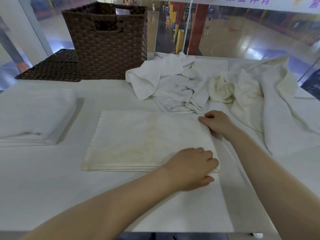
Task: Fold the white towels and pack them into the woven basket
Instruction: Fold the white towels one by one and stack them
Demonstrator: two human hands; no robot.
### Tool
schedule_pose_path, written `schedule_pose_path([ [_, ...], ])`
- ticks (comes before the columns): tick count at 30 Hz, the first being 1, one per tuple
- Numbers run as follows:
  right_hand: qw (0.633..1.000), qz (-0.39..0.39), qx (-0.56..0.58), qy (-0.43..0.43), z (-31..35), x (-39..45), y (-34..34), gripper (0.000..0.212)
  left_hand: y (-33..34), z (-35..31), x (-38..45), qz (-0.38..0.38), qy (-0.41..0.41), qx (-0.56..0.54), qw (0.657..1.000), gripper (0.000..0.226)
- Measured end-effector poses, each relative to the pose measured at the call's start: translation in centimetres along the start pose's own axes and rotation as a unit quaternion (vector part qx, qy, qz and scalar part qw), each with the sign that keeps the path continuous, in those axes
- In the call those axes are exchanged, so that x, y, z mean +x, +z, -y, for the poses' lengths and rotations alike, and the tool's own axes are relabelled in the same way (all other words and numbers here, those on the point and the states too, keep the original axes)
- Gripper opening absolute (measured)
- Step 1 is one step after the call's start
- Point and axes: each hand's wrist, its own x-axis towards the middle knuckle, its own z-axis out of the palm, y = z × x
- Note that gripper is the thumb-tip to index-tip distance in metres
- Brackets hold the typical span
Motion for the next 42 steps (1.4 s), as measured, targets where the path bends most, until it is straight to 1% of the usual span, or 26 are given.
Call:
schedule_pose_path([
  [2, 1.000, 0.001, 0.004, -0.004, -0.1, 0.3, -0.1, 0.042, 0.7, -0.9, 0.9, 0.015, -0.004, 0.038, 0.999, 0.034],
  [4, 1.000, 0.001, 0.012, -0.008, -0.1, 0.4, -0.1, 0.036, 1.1, -1.6, 1.5, 0.054, -0.022, 0.077, 0.995, 0.032],
  [6, 1.000, -0.001, 0.024, -0.011, -0.2, 0.2, -0.1, 0.030, 0.8, -2.4, 2.3, 0.083, -0.040, 0.122, 0.988, 0.019],
  [7, 0.999, -0.001, 0.035, -0.011, -0.3, 0.2, 0.0, 0.028, 0.8, -2.9, 2.6, 0.102, -0.042, 0.143, 0.984, 0.017],
  [9, 0.999, 0.000, 0.053, -0.005, -0.2, 0.0, -0.1, 0.026, 0.7, -3.5, 3.1, 0.158, -0.053, 0.179, 0.970, 0.030],
  [10, 0.998, 0.002, 0.056, -0.003, -0.1, -0.1, -0.2, 0.026, 0.5, -3.7, 3.1, 0.168, -0.066, 0.190, 0.965, 0.034],
  [12, 0.998, 0.005, 0.060, -0.001, 0.0, -0.1, -0.3, 0.027, 0.5, -3.7, 2.8, 0.169, -0.074, 0.204, 0.961, 0.034],
  [14, 0.998, 0.006, 0.063, 0.000, 0.1, -0.4, -0.3, 0.025, 0.3, -3.5, 2.8, 0.130, -0.058, 0.198, 0.970, 0.036],
  [16, 0.998, 0.008, 0.060, 0.001, 0.3, -0.8, -0.5, 0.022, -1.1, -3.2, 2.6, 0.098, -0.047, 0.153, 0.982, 0.033],
  [19, 0.998, 0.028, 0.047, 0.011, 1.1, -1.2, -1.5, 0.021, -1.6, -2.0, 1.8, 0.016, -0.042, 0.000, 0.999, 0.022],
  [22, 0.998, 0.053, 0.025, 0.019, 2.8, -1.6, -3.3, 0.021, -2.5, -1.4, 0.3, -0.081, -0.084, -0.118, 0.986, 0.017],
  [24, 0.999, 0.041, 0.026, 0.005, 5.0, -1.7, -4.6, 0.022, -3.6, -1.2, -0.9, -0.139, -0.124, -0.200, 0.962, 0.018],
  [27, 0.999, 0.007, 0.028, -0.032, 9.6, -1.9, -6.1, 0.023, -5.9, -0.5, -2.7, -0.226, -0.182, -0.312, 0.905, 0.021],
  [30, 0.997, -0.007, 0.012, -0.080, 14.7, -2.5, -6.2, 0.020, -7.6, 0.1, -4.5, -0.330, -0.226, -0.360, 0.843, 0.026],
  [33, 0.990, 0.007, -0.037, -0.133, 19.7, -3.1, -4.7, 0.012, -8.8, 0.6, -6.9, -0.384, -0.266, -0.423, 0.777, 0.030],
  [35, 0.982, 0.015, -0.083, -0.168, 22.7, -3.3, -3.0, 0.012, -9.3, 1.2, -8.7, -0.407, -0.287, -0.440, 0.747, 0.031],
  [37, 0.971, 0.023, -0.141, -0.193, 25.3, -3.4, -1.0, 0.016, -9.6, 2.0, -10.6, -0.425, -0.313, -0.439, 0.727, 0.028],
  [39, 0.960, 0.036, -0.181, -0.209, 27.3, -3.4, 1.5, 0.017, -9.3, 2.9, -12.8, -0.433, -0.345, -0.419, 0.719, 0.021],
  [41, 0.953, 0.053, -0.204, -0.219, 28.8, -3.4, 4.2, 0.016, -9.0, 3.9, -14.9, -0.427, -0.381, -0.384, 0.724, 0.012],
  [42, 0.949, 0.059, -0.215, -0.222, 29.3, -3.4, 5.5, 0.012, -8.7, 4.3, -15.9, -0.417, -0.401, -0.363, 0.731, 0.011],
])
